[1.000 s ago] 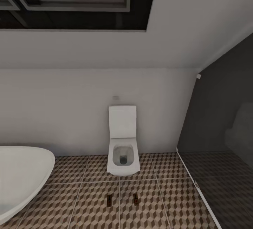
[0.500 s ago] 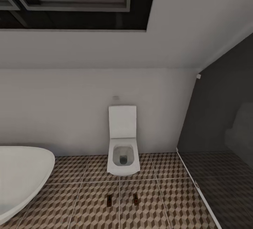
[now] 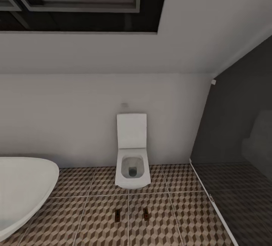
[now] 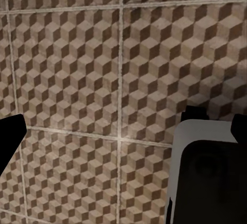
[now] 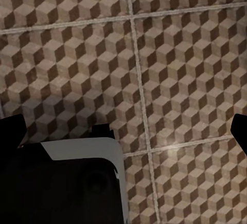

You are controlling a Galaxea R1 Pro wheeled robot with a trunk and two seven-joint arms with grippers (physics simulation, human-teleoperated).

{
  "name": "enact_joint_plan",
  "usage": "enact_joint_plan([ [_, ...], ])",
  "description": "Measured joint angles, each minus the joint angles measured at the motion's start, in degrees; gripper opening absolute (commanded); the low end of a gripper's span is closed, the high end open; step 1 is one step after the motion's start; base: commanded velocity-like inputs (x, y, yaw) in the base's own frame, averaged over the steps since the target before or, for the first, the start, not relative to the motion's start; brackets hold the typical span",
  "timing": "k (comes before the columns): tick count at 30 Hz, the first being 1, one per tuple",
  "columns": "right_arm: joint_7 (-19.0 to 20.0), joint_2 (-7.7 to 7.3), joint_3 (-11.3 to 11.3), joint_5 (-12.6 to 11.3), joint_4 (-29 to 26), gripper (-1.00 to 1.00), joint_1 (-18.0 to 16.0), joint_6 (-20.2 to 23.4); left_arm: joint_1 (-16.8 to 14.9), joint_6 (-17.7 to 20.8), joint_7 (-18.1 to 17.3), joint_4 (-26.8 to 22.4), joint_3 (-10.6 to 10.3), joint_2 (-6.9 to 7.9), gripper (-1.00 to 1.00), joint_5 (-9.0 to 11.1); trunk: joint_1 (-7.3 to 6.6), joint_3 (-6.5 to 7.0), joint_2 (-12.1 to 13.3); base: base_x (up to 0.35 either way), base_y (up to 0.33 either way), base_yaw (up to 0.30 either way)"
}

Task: Take the four mousetraps from the cabinet in the bathroom and place them on the bathroom floor. Make sure all four end up on the same floor surface, and ensure that at least two of them are either under or directly next to the same bathroom sink.

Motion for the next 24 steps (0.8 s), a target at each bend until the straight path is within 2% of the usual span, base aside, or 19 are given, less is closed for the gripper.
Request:
enact_joint_plan([
  [24, 0.0, 1.03, 0.0, -0.1, -0.1, 1.00, 0.0, 0.0, 0.0, 0.0, 0.0, 0.0, 0.0, -0.06, 1.00, 0.0, 0.00, 0.00, 0.0, 0.000, 0.000, 0.000],
])
